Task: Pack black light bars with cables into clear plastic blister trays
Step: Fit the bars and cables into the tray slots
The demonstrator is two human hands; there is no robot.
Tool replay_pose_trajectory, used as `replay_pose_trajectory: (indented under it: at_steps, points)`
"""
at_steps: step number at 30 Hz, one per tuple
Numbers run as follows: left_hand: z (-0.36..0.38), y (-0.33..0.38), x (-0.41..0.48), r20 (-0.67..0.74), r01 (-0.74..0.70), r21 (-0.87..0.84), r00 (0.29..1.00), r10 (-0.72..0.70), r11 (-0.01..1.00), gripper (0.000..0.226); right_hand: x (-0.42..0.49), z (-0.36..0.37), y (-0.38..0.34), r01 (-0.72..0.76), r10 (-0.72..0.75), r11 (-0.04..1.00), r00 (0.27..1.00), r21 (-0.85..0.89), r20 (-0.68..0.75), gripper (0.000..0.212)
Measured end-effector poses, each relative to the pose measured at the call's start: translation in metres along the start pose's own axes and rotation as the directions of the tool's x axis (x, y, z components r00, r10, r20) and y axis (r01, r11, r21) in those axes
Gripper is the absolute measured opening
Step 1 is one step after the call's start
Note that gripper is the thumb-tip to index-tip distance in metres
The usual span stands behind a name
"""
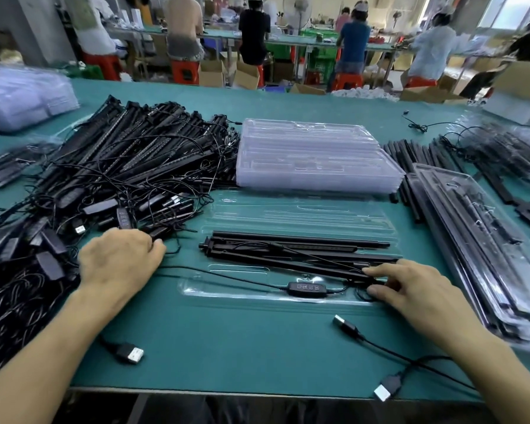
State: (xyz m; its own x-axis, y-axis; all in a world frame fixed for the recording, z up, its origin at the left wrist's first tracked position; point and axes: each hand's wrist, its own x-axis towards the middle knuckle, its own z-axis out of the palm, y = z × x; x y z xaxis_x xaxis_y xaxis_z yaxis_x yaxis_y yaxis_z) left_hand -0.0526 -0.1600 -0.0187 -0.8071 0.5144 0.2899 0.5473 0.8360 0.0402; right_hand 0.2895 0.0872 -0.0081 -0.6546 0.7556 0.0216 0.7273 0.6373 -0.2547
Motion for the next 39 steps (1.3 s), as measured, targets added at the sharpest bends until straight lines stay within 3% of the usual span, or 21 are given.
replay_pose_trajectory:
  at_steps: [2,4,6,8,10,13,15,21,25,27,30,32,35,39]
  points:
    - [-0.004,0.001,0.005,0.103,0.081,0.090,0.991,-0.090,0.993,0.048,0.000,0.000,0.000,0.000,0.000,1.000,1.000,0.009,0.001,0.027]
    - [-0.008,0.006,0.010,0.110,0.086,0.137,0.989,-0.102,0.987,0.053,0.000,0.001,0.000,0.001,-0.001,1.000,1.000,0.013,0.004,0.027]
    - [-0.010,0.016,0.013,-0.023,-0.005,0.073,1.000,0.007,0.997,0.047,0.001,0.001,0.001,0.001,-0.001,1.000,1.000,0.014,0.007,0.027]
    - [-0.006,0.026,0.014,-0.174,-0.156,-0.126,0.976,0.133,0.980,0.026,0.001,0.000,0.001,-0.002,0.001,1.000,1.000,0.021,0.010,0.026]
    - [0.001,0.029,0.019,-0.163,-0.264,-0.204,0.959,0.234,0.943,0.019,0.001,0.000,0.001,-0.005,0.004,0.999,1.000,0.034,0.012,0.026]
    - [0.014,0.020,0.024,-0.120,-0.386,-0.100,0.920,0.374,0.917,0.019,0.000,0.001,0.001,-0.011,0.011,0.999,1.000,0.049,0.012,0.025]
    - [0.019,0.008,0.023,-0.168,-0.378,-0.045,0.915,0.366,0.925,0.010,0.000,0.002,0.002,-0.015,0.014,0.998,1.000,0.061,0.011,0.024]
    - [0.019,-0.014,0.022,-0.188,-0.183,-0.082,0.968,0.165,0.980,0.018,0.005,0.005,0.008,0.000,-0.003,0.979,1.000,0.204,0.015,0.024]
    - [0.012,-0.006,0.021,-0.316,-0.205,-0.245,0.941,0.122,0.948,0.029,0.007,0.006,0.010,0.018,-0.022,0.972,1.000,0.234,0.014,0.025]
    - [0.002,0.009,0.018,-0.372,-0.309,-0.343,0.912,0.174,0.887,0.030,0.008,0.007,0.011,0.023,-0.028,0.972,0.999,0.235,0.017,0.025]
    - [-0.006,0.043,0.004,-0.256,-0.439,-0.455,0.898,0.359,0.775,0.038,0.008,0.007,0.012,0.025,-0.029,0.970,0.999,0.240,0.014,0.025]
    - [0.001,0.056,-0.005,-0.124,-0.431,-0.443,0.898,0.422,0.786,0.052,0.007,0.007,0.011,0.028,-0.031,0.967,1.000,0.254,0.007,0.026]
    - [0.012,0.053,-0.005,0.058,-0.315,-0.429,0.926,0.374,0.847,0.076,0.006,0.007,0.010,0.038,-0.039,0.963,0.999,0.267,0.000,0.027]
    - [0.020,0.047,0.003,0.159,-0.291,-0.406,0.911,0.380,0.867,0.090,0.007,0.004,0.009,0.056,-0.060,0.962,0.998,0.266,0.009,0.025]
